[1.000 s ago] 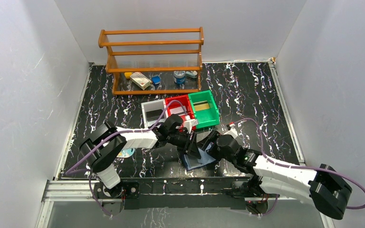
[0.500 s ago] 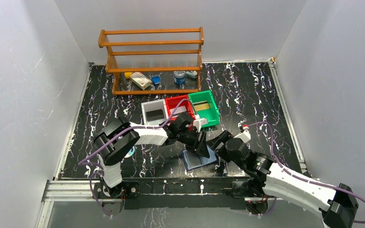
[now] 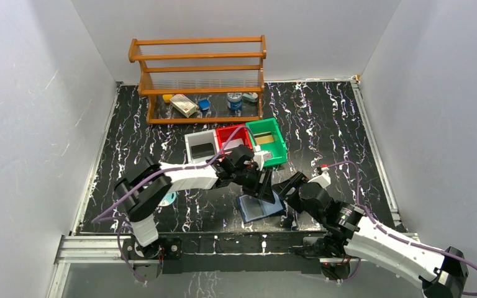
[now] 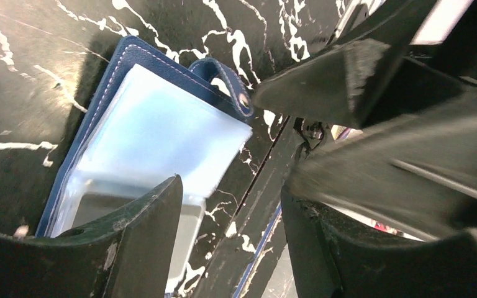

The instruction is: Take the credit cards out of the card holder

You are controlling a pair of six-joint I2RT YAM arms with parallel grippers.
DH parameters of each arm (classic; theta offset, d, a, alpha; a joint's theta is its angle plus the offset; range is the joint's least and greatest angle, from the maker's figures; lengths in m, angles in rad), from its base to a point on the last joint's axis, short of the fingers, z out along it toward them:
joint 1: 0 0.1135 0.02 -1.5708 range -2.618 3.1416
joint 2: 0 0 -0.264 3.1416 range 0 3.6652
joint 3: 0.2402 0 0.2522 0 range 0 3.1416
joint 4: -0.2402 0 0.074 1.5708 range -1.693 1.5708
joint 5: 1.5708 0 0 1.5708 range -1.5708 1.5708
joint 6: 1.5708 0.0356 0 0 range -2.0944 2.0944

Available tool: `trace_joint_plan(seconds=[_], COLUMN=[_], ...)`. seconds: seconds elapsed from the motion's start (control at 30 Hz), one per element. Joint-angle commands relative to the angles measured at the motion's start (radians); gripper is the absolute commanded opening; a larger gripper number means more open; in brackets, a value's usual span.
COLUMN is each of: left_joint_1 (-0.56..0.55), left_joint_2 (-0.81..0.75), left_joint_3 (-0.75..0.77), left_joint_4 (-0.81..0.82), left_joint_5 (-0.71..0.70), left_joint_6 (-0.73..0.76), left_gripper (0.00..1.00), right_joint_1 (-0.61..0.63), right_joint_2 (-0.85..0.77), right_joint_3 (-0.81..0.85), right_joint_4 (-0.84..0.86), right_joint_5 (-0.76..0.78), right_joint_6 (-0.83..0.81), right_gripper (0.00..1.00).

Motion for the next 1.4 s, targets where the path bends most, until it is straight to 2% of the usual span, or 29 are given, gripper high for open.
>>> trace_joint_plan(seconds=[0.0,0.17,0.3,0.5,0.63,0.87,1.37], left_joint_1=[-0.005,-0.003,0.009,0.026,0.03,0.028,0.03], left_joint_2=[-0.248,-0.463,-0.597,-0.788,-0.887,-0.962,-0.925], left_joint_3=[-0.03,-0.108,-0.166,-0.234,-0.264,-0.289,-0.29], left_joint_4=[-0.107,-0.294,-0.431,-0.545,-0.578,-0.587,-0.567], left_joint_5=[-0.19,-0.541,-0.748,-0.962,-1.052,-1.094,-1.055], left_joint_6=[0.08,0.099,0.078,0.029,0.017,0.028,0.04], left_gripper=[0.59,0.66,0.72,0.86,0.88,0.9,0.91], right_joint_1=[0.009,0.009,0.012,0.076,0.11,0.132,0.156], right_joint_2=[0.003,0.075,0.231,0.459,0.572,0.702,0.958], right_joint_3=[0.027,0.054,0.159,0.293,0.364,0.445,0.589], right_joint_4=[0.044,0.149,0.178,0.135,0.08,0.038,-0.094], right_joint_5=[-0.028,-0.104,-0.164,-0.136,-0.101,-0.095,-0.086], right_joint_6=[-0.039,-0.151,-0.237,-0.318,-0.342,-0.385,-0.429], right_gripper=[0.77,0.73,0.71,0.67,0.67,0.7,0.75])
